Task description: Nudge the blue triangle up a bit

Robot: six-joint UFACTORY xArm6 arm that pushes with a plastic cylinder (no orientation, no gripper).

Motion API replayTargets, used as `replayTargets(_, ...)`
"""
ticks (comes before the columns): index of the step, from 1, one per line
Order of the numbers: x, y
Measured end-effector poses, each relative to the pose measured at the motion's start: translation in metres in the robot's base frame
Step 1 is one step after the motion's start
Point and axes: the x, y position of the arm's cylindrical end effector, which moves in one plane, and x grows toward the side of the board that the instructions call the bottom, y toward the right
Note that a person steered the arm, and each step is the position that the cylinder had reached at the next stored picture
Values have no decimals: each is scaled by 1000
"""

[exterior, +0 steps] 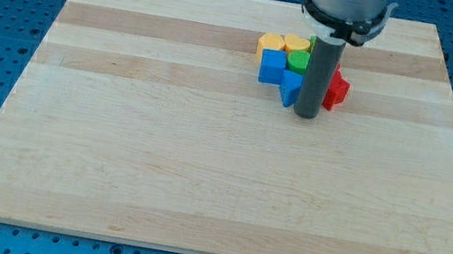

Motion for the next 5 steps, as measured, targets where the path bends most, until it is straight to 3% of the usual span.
replayTargets(2, 36, 0)
replayTargets(5, 36, -42)
